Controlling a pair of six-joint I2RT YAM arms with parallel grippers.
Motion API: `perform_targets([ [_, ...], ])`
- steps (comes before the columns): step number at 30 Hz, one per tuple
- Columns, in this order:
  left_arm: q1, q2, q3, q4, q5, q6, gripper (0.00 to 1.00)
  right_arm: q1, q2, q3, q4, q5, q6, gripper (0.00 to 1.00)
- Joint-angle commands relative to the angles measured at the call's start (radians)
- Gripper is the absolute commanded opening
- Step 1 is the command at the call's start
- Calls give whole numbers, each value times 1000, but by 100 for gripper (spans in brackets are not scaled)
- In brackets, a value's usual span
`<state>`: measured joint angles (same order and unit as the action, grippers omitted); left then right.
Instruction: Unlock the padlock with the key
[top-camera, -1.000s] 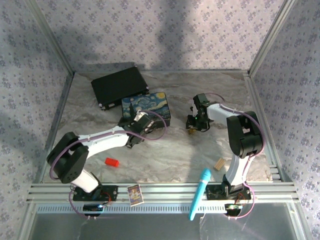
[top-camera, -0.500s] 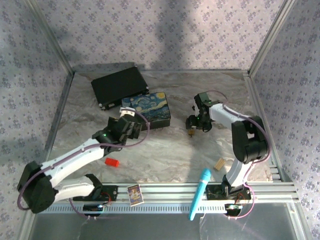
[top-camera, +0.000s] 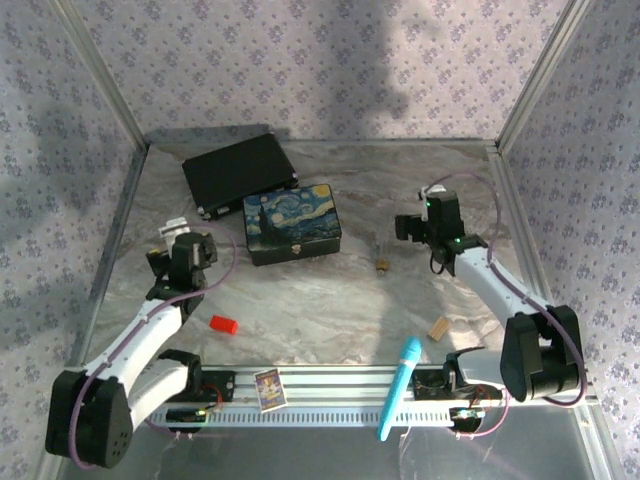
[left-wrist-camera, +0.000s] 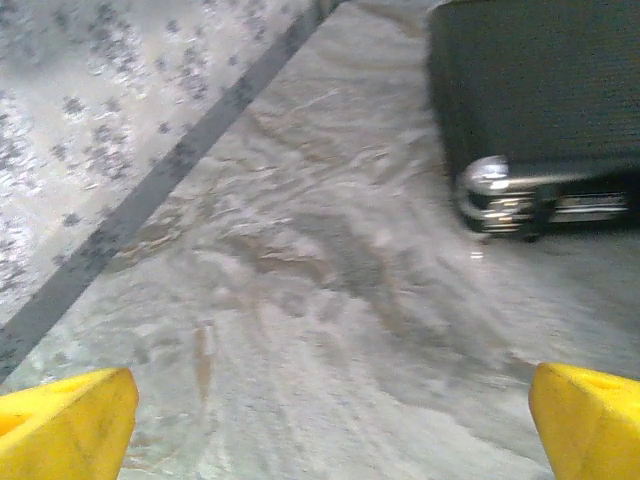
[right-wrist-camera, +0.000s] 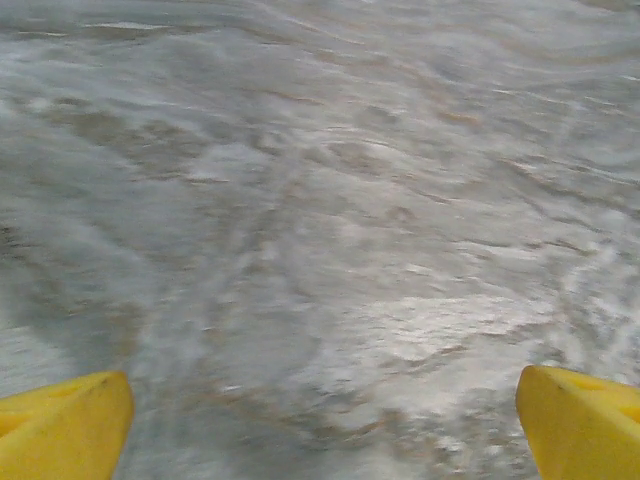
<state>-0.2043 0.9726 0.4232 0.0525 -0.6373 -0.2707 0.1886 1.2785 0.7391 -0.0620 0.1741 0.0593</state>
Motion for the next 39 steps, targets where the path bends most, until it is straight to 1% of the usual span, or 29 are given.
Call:
perform_targets([
  [1, 60, 78, -14, 192, 32, 61, 100, -74, -18, -120, 258, 83, -76, 99],
  [3, 88, 148, -32, 288, 79, 93, 100, -137, 4, -180, 365, 70, -70, 99],
  [6, 158, 258, -44, 423, 233, 88, 100, -203, 61, -261, 532, -20, -56, 98],
  [7, 179, 295, -43, 472, 269, 88, 100, -204, 76, -292, 606, -20, -61, 98],
  [8, 197, 319, -28, 487, 310, 88, 100, -205, 96, -320, 679, -26, -64, 98],
  [9, 208, 347, -32, 553, 346, 101, 100, -207, 120, -340, 735, -31, -63, 98],
  [10, 212, 372, -26, 583, 365, 123, 100, -208, 139, -354, 777, -38, -67, 98],
  [13, 218, 428, 20, 579, 419, 167, 100, -214, 210, -390, 898, -77, -69, 99],
  [14, 222, 457, 14, 621, 439, 174, 100, -215, 239, -397, 940, -92, -75, 99],
  [16, 227, 510, -3, 712, 460, 185, 100, -217, 231, -371, 881, -102, -76, 99],
  [17, 225, 521, 5, 694, 493, 195, 100, -220, 244, -358, 871, -110, -76, 99],
  [18, 225, 547, -2, 745, 507, 203, 100, -222, 237, -345, 838, -117, -78, 99],
  [22, 221, 561, -15, 770, 557, 228, 100, -219, 242, -347, 847, -114, -81, 99],
  [25, 221, 562, -8, 757, 585, 243, 100, -221, 243, -344, 841, -118, -81, 99],
  [34, 219, 564, -6, 756, 586, 242, 100, -213, 242, -342, 841, -104, -87, 99],
  [39, 219, 564, -7, 757, 585, 242, 100, -218, 242, -340, 833, -118, -84, 99],
])
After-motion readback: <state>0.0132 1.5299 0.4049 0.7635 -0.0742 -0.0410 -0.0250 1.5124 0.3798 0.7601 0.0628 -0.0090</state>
